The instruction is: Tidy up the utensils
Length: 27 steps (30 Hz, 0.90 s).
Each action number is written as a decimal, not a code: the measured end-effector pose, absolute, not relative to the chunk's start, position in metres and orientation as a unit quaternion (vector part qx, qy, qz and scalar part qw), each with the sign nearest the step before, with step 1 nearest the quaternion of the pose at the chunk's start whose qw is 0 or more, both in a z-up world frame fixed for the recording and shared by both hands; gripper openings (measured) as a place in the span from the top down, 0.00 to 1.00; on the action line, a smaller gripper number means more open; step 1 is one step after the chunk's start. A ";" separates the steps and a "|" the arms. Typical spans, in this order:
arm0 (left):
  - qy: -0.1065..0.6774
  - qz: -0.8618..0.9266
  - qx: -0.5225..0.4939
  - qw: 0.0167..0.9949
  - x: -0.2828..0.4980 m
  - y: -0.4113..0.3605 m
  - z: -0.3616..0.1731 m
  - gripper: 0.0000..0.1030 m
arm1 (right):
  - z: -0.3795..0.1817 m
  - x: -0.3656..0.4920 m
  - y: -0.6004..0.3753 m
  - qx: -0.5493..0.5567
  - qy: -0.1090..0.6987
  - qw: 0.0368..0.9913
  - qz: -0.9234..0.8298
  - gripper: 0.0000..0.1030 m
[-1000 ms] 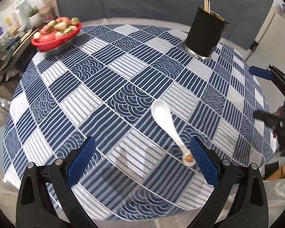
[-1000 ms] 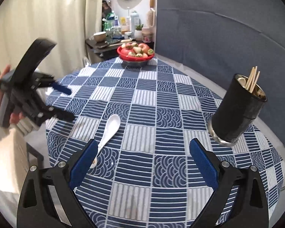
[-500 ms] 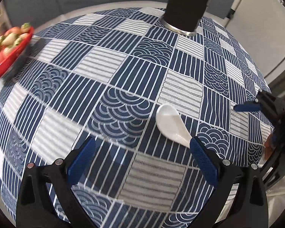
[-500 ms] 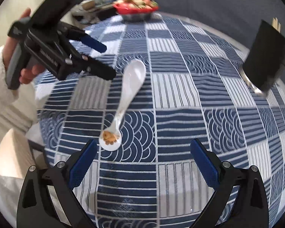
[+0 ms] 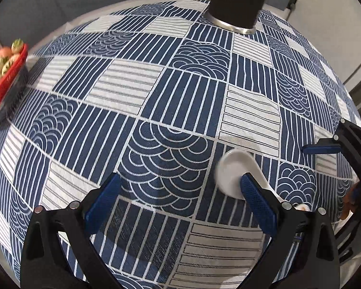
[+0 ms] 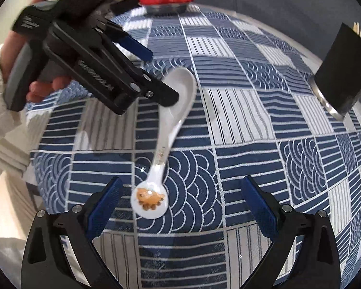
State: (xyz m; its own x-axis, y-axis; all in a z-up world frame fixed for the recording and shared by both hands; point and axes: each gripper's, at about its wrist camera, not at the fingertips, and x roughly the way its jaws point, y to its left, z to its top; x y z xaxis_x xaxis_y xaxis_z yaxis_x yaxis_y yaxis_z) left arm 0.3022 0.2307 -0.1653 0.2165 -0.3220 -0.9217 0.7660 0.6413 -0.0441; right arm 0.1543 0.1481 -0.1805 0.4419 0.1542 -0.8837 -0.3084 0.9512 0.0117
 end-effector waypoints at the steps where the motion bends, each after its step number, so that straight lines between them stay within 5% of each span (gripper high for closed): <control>1: 0.506 -0.363 0.221 0.751 0.302 0.230 -0.166 0.05 | -0.180 0.155 0.148 -0.073 0.509 0.847 0.133 0.07; 27: 0.469 -0.353 0.226 0.777 0.293 0.229 -0.165 0.04 | -0.168 0.159 0.141 -0.060 0.520 0.842 0.133 0.08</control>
State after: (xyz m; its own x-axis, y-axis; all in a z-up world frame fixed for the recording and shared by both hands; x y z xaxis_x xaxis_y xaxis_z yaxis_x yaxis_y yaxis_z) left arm 0.2929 0.2294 -0.1645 0.3106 -0.3372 -0.8887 0.7605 0.6490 0.0196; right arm 0.1593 0.1415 -0.1685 0.4246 0.1620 -0.8908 -0.2869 0.9572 0.0373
